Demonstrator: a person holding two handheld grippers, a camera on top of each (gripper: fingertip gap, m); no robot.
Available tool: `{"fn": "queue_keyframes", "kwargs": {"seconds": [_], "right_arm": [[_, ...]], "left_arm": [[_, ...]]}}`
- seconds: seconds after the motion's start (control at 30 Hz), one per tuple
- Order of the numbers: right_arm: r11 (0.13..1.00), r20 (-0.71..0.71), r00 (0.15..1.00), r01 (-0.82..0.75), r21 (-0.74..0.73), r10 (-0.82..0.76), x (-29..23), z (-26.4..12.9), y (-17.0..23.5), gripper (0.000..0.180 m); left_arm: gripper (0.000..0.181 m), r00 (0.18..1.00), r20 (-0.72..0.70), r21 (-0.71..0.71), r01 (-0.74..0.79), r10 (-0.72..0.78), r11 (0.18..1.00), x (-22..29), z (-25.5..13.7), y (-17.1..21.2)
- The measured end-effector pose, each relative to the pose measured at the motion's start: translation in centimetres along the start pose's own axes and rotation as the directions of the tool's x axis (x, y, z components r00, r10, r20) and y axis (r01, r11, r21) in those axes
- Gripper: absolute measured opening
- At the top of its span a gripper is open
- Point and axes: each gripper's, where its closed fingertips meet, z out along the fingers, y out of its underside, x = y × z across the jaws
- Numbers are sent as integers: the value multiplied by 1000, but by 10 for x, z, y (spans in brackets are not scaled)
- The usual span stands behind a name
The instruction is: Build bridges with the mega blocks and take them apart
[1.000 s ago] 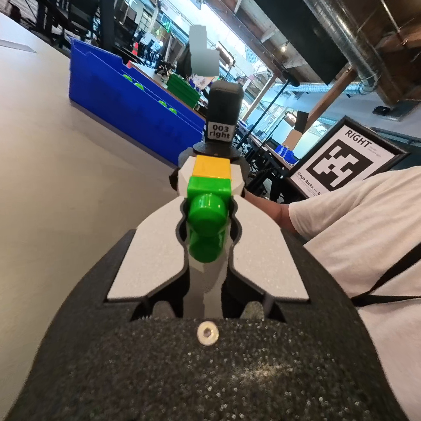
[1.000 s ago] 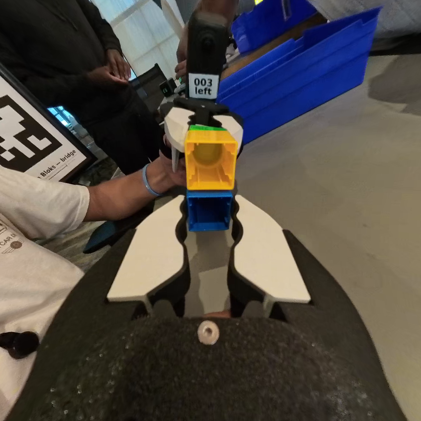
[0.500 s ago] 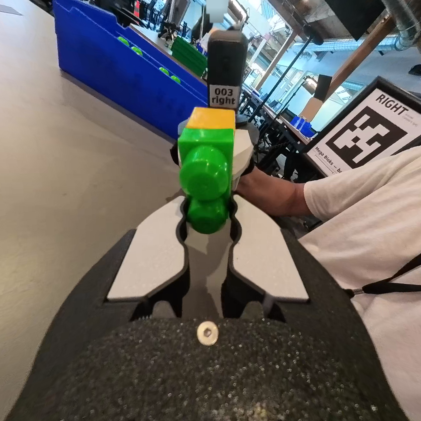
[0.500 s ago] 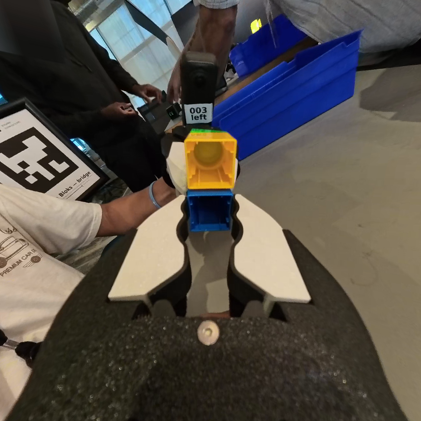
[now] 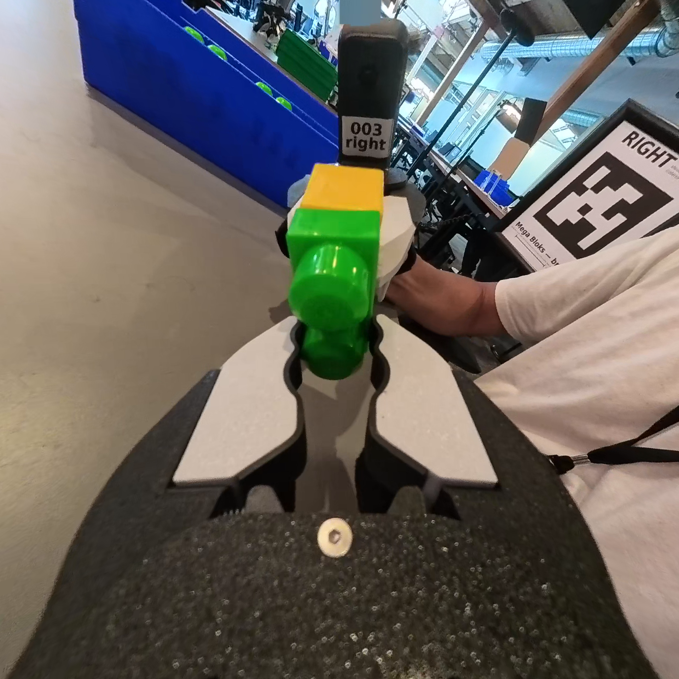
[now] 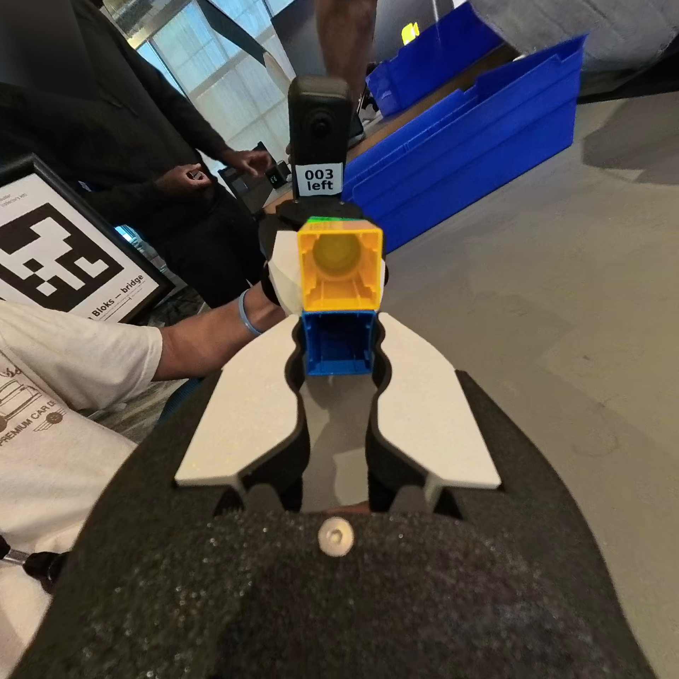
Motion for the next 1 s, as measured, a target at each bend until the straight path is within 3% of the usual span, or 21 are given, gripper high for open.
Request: {"fn": "queue_keyframes", "kwargs": {"seconds": [0.37, 0.6, 0.7, 0.77, 1.0], "right_arm": [[999, -23, 1000, -1, 49, 3, 2, 0, -7, 34], [1000, -23, 1000, 4, 19, -4, 3, 2, -2, 35], [999, 12, 999, 33, -25, -33, -6, -1, -2, 39], [990, -29, 996, 77, -118, -81, -4, -10, 0, 58], [879, -101, 947, 238, -414, -304, -5, -29, -19, 64]], "left_arm": [[33, 999, 19, 54, 29, -31, 998, -3, 2, -6], [34, 1000, 30, 7, 3, -3, 1000, -4, 0, -2], [34, 998, 12, -65, -58, 58, 996, 2, -4, -2], [34, 992, 34, -135, -118, 123, 984, 3, -10, -6], [34, 964, 53, -475, -205, 260, 856, 2, -13, 6]]}}
